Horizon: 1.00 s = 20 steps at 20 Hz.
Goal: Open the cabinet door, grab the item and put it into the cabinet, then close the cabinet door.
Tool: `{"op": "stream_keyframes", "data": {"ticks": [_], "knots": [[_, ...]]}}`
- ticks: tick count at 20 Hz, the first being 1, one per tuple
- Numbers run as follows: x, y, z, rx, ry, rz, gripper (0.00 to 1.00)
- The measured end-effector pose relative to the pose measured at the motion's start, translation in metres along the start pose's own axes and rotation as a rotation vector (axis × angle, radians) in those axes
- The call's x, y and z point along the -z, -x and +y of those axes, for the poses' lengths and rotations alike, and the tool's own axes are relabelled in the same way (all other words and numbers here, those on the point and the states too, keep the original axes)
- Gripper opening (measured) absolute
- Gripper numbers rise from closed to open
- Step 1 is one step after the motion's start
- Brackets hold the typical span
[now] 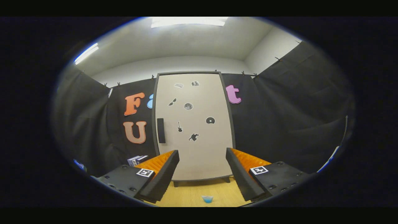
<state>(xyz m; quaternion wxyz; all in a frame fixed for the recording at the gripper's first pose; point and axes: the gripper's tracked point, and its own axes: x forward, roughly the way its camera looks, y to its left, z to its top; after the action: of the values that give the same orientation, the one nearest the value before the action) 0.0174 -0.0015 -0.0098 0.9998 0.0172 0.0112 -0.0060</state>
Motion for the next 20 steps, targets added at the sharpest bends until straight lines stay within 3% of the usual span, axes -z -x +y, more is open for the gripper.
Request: {"op": "stream_keyframes", "data": {"ticks": [4, 9, 12, 16, 20], "knots": [[-0.017, -0.031, 0.008, 0.023, -0.001, -0.02, 0.97], [-0.031, -0.109, 0.082, -0.169, -0.008, 0.015, 0.97], [-0.022, -0.168, 0.122, -0.238, 0.002, 0.066, 0.98], [-0.003, -0.23, 0.159, -0.246, 0.063, 0.106, 0.97], [0.028, -0.265, 0.178, -0.234, 0.072, 0.146, 0.93]]}}
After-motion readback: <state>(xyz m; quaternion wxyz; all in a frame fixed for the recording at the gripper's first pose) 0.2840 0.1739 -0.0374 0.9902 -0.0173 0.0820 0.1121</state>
